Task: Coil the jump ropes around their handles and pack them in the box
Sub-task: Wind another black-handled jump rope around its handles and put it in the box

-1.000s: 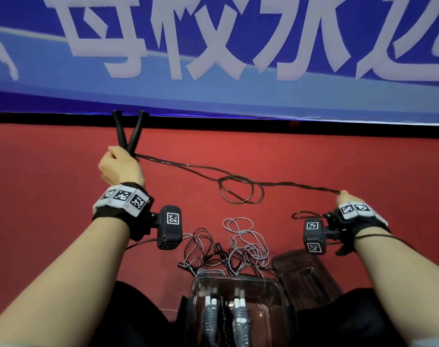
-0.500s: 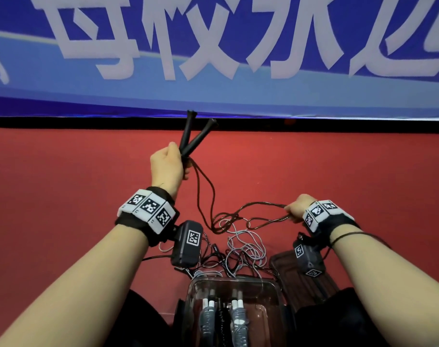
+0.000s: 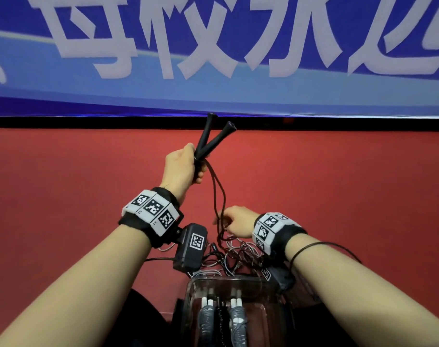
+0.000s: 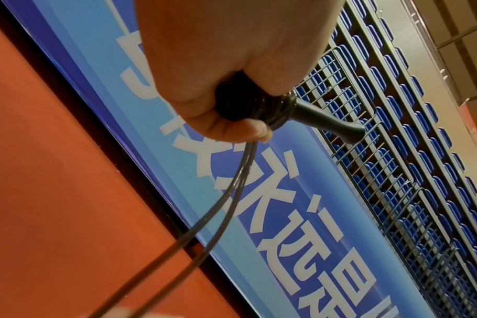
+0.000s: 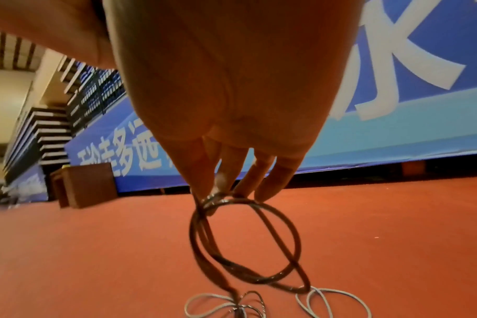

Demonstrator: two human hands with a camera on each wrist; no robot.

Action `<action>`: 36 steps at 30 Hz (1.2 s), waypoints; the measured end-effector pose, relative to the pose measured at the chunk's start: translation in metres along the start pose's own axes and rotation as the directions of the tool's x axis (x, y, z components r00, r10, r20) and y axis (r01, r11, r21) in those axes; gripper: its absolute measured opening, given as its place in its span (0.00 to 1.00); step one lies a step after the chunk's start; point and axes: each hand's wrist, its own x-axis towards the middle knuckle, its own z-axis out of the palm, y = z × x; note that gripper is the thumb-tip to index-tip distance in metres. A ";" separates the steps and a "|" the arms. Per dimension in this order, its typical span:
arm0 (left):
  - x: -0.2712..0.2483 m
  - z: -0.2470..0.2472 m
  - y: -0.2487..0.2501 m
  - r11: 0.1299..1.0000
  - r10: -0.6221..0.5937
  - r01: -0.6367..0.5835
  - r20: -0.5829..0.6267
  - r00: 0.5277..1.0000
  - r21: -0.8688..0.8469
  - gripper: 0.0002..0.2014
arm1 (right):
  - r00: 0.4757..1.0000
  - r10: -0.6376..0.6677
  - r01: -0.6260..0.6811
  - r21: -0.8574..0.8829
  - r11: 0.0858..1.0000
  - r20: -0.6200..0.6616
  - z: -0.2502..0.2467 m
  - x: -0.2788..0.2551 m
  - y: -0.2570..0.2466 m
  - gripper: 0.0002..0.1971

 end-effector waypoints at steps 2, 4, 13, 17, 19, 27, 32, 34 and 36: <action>0.002 -0.006 0.001 1.000 -0.005 0.005 -0.022 1.000 -0.010 0.20 | 1.000 0.021 -0.021 -0.178 0.984 -0.002 0.005 0.001 0.004 0.14; 0.005 -0.013 0.002 1.000 -0.008 0.007 -0.056 0.998 -0.018 0.20 | 1.000 0.024 -0.023 -0.243 0.970 0.003 0.005 0.001 0.010 0.11; 0.032 -0.070 -0.018 0.997 -0.077 0.069 -0.384 0.920 -0.033 0.17 | 0.994 0.101 -0.065 0.518 0.853 -0.041 -0.043 -0.017 0.033 0.10; 0.037 -0.097 -0.037 0.985 -0.160 0.169 -0.503 0.849 -0.027 0.18 | 0.973 0.190 0.006 0.835 0.550 -0.132 -0.067 -0.033 0.041 0.11; 0.035 -0.108 -0.045 0.978 -0.174 0.210 -0.561 0.810 0.000 0.19 | 0.952 0.240 0.066 0.895 0.442 -0.189 -0.075 -0.037 0.048 0.12; 0.030 -0.121 -0.057 0.946 -0.187 0.309 -0.626 0.757 0.092 0.23 | 0.833 0.516 0.433 0.816 -0.382 -0.201 -0.106 -0.056 0.069 0.11; 0.013 -0.115 -0.043 0.901 -0.175 0.384 -0.641 0.747 0.202 0.19 | 0.982 0.188 0.078 0.875 -0.478 0.015 -0.108 -0.071 0.067 0.20; 0.012 -0.120 -0.045 0.872 -0.144 0.408 -0.653 0.744 0.272 0.22 | 0.987 0.158 0.072 0.919 -0.387 -0.011 -0.108 -0.070 0.065 0.12; 0.013 -0.122 -0.048 0.847 -0.129 0.422 -0.646 0.752 0.323 0.25 | 0.964 0.255 0.187 0.876 -0.445 -0.076 -0.110 -0.066 0.062 0.07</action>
